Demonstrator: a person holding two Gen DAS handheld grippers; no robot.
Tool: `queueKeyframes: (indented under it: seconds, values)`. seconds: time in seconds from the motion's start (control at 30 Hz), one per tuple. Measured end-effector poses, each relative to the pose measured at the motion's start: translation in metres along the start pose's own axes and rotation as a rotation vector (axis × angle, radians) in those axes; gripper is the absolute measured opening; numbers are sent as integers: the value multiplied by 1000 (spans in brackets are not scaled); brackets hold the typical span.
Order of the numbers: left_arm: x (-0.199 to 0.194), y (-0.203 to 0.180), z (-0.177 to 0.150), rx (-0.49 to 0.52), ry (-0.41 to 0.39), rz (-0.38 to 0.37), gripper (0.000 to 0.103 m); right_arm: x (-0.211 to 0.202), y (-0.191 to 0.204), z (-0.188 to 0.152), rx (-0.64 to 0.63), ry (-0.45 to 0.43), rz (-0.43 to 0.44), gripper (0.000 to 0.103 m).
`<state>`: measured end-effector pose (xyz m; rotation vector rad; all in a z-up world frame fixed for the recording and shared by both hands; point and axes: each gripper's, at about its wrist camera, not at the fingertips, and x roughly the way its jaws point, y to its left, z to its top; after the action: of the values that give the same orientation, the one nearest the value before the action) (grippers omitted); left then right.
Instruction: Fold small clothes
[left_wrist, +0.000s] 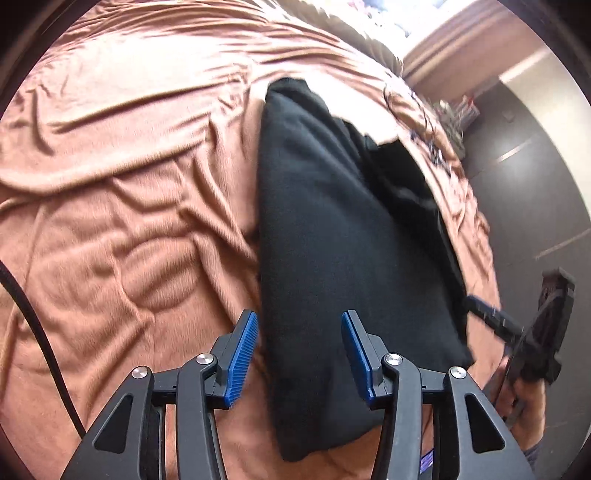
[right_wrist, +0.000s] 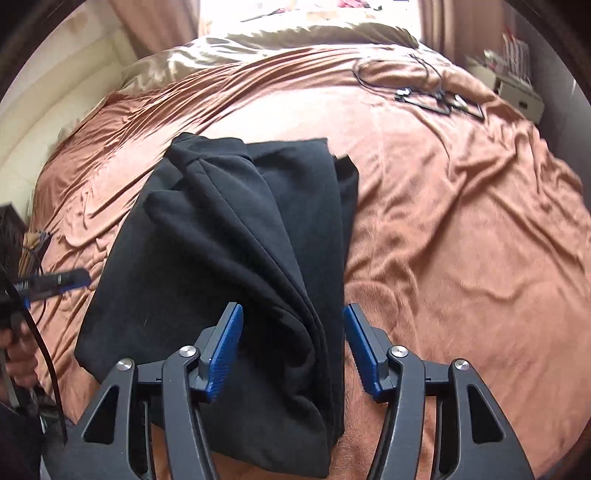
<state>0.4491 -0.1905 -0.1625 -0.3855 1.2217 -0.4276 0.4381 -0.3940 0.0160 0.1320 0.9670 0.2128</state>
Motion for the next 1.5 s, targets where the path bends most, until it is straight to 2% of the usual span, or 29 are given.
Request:
queueKeyframes:
  seconds: [0.13, 0.4, 0.53, 0.63, 0.7, 0.8, 0.9, 1.03, 1.07, 1.1, 1.17, 1.33, 1.5]
  values:
    - [-4, 9, 21, -102, -90, 24, 50, 1, 10, 10, -38, 15, -20, 55]
    - [20, 4, 35, -267, -127, -2, 50, 17, 31, 26, -153, 31, -35, 55]
    - [33, -8, 37, -193, -108, 27, 50, 33, 43, 30, -210, 34, -25, 55]
    - [27, -7, 40, -171, -125, -5, 50, 44, 52, 33, -256, 31, -30, 56]
    - [24, -8, 41, -145, -141, 31, 50, 50, 57, 37, -277, 16, -42, 57]
    - [29, -3, 40, -166, -129, 9, 50, 58, 62, 43, -297, 12, -31, 58]
    - [35, -2, 41, -162, -117, 41, 50, 67, 69, 48, -328, 15, -38, 58]
    - [40, 9, 41, -210, -95, 10, 46, 74, 80, 52, -376, -16, -74, 58]
    - [40, 13, 41, -220, -90, 11, 45, 74, 82, 53, -381, -27, -87, 55]
    - [41, 15, 41, -230, -88, 5, 44, 74, 84, 54, -381, -42, -94, 38]
    - [41, 17, 41, -239, -88, -4, 42, 72, 83, 57, -375, -52, -85, 16]
    - [38, 13, 40, -222, -93, -3, 39, 55, 66, 68, -307, -107, -100, 10]
    - [33, 12, 38, -214, -105, -3, 39, 50, 40, 79, -223, -112, -87, 8]
